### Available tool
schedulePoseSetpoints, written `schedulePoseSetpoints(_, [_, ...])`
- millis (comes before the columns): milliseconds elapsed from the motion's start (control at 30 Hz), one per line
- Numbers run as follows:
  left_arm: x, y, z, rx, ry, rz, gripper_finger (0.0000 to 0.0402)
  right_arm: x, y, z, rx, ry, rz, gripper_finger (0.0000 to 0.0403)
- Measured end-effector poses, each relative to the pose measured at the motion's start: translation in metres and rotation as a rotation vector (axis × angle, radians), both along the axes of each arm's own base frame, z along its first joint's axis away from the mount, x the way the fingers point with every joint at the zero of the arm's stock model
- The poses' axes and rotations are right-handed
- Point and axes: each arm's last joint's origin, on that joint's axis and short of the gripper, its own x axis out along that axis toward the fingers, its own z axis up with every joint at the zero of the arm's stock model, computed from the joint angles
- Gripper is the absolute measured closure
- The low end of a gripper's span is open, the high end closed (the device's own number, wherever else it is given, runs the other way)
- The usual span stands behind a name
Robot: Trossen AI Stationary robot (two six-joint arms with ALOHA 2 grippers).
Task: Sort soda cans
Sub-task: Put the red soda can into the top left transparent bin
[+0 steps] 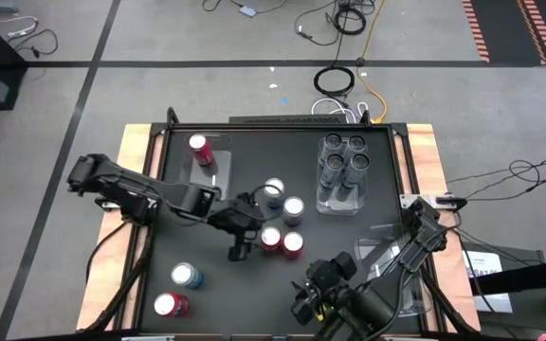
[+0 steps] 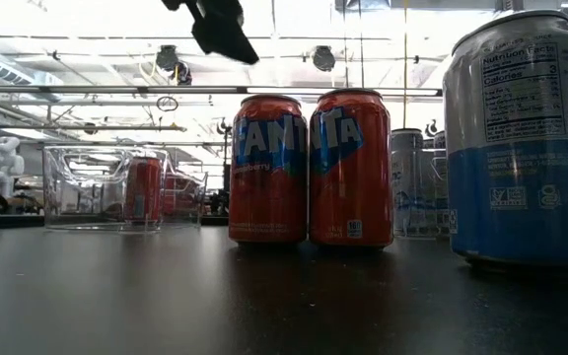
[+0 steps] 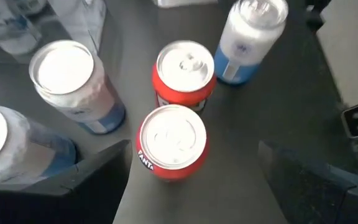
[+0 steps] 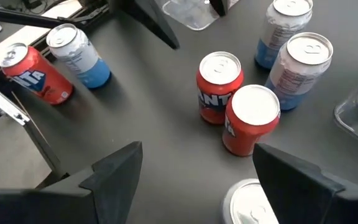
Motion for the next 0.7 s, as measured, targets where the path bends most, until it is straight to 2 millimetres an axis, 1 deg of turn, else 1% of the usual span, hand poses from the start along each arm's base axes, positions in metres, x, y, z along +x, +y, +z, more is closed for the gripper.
schedulePoseSetpoints(100, [0.006, -0.001, -0.01, 0.007, 0.031, 0.001, 0.0045, 0.001, 0.0, -0.006, -0.008, 0.009, -0.011, 0.0106])
schedulePoseSetpoints(267, [0.012, -0.003, -0.021, 0.012, 0.064, 0.003, 0.0045, 0.0, 0.003, -0.034, -0.01, -0.006, -0.121, 0.0106])
schedulePoseSetpoints(367, [0.013, -0.003, -0.023, 0.01, 0.072, 0.005, 0.0045, -0.009, 0.012, -0.051, 0.004, -0.017, -0.158, 0.0106])
schedulePoseSetpoints(433, [0.013, -0.003, -0.023, 0.009, 0.07, 0.004, 0.0045, -0.017, 0.019, -0.057, 0.013, -0.021, -0.167, 0.0106])
schedulePoseSetpoints(500, [0.014, -0.003, -0.023, 0.007, 0.06, 0.004, 0.0045, -0.027, 0.026, -0.058, 0.009, -0.031, -0.161, 0.0106])
schedulePoseSetpoints(567, [0.015, -0.003, -0.022, 0.004, 0.05, 0.005, 0.0045, -0.037, 0.03, -0.055, 0.006, -0.04, -0.147, 0.0106])
schedulePoseSetpoints(633, [0.015, -0.003, -0.022, 0.005, 0.045, 0.007, 0.0045, -0.045, 0.027, -0.047, 0.0, -0.032, -0.114, 0.0106])
schedulePoseSetpoints(700, [0.016, -0.003, -0.021, 0.007, 0.034, 0.007, 0.0045, -0.054, 0.019, -0.037, -0.004, -0.026, -0.093, 0.0106])
